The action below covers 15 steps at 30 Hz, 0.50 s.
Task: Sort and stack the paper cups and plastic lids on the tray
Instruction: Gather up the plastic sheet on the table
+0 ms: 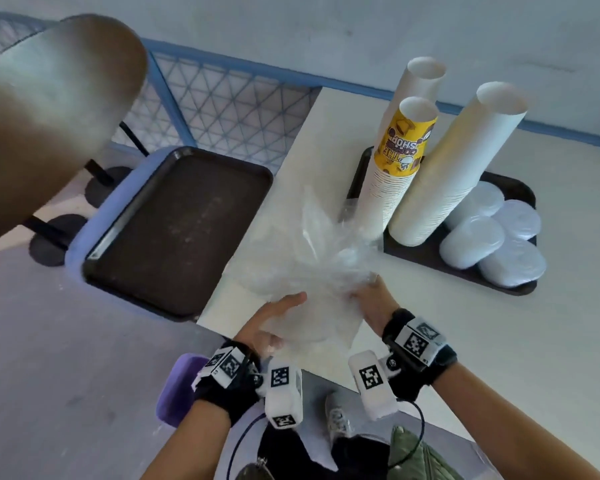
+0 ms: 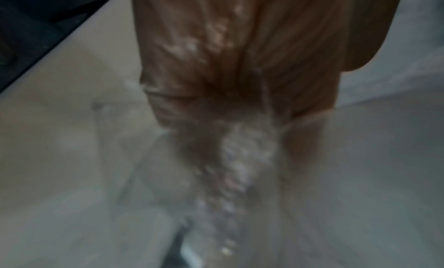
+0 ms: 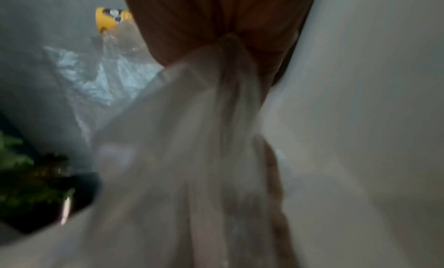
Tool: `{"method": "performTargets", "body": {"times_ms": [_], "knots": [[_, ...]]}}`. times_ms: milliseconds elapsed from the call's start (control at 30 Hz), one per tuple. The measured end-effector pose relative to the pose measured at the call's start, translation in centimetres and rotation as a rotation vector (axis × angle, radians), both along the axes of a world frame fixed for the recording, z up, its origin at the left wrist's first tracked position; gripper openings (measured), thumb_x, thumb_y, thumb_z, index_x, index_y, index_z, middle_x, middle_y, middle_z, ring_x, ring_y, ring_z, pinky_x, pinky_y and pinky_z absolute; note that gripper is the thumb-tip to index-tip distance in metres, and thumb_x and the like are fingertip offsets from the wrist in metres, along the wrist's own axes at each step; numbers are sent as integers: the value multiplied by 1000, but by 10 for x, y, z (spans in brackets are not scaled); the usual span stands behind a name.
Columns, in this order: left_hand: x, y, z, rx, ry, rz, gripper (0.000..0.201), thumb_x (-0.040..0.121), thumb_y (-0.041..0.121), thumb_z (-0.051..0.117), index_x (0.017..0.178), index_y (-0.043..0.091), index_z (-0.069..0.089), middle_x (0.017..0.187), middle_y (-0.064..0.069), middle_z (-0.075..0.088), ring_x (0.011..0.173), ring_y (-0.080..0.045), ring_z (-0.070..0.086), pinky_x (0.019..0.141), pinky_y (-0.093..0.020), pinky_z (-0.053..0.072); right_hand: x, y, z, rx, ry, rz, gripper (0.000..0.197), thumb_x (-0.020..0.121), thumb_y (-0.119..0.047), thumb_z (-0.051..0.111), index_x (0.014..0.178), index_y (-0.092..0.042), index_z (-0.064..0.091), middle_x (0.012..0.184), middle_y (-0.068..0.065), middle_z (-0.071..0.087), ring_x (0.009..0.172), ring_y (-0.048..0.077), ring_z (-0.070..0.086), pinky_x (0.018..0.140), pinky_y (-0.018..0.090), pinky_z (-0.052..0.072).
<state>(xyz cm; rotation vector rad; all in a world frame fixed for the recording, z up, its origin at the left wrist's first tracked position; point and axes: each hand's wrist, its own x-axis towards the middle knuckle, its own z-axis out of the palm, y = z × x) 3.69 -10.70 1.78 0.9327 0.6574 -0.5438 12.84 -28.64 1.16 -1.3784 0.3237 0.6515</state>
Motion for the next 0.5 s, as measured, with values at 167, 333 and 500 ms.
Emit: {"method": "performTargets", "body": {"times_ms": [167,333,500], "knots": [[-11,-14,23,309,-22,118,39,88,27,51,114,-1,59,102,-30,62,91,-33,61,79,-36,47,-22,5,14,-571,-313,725,30,86,9,36,75,-8,58,79,9,55,72,24,51,59,26,37],[-45,-12,38,424,-58,306,61,92,52,41,140,14,39,135,-16,51,129,-30,45,110,-42,34,-51,43,24,-755,-604,1153,45,94,-4,36,139,-6,38,137,14,45,126,29,44,100,29,33],[-98,9,15,793,-191,276,49,68,53,70,108,27,57,102,8,66,94,2,64,86,-19,51,-84,104,23,-658,-574,1277,30,90,-12,50,115,2,53,117,22,56,111,35,54,89,35,44]]}}
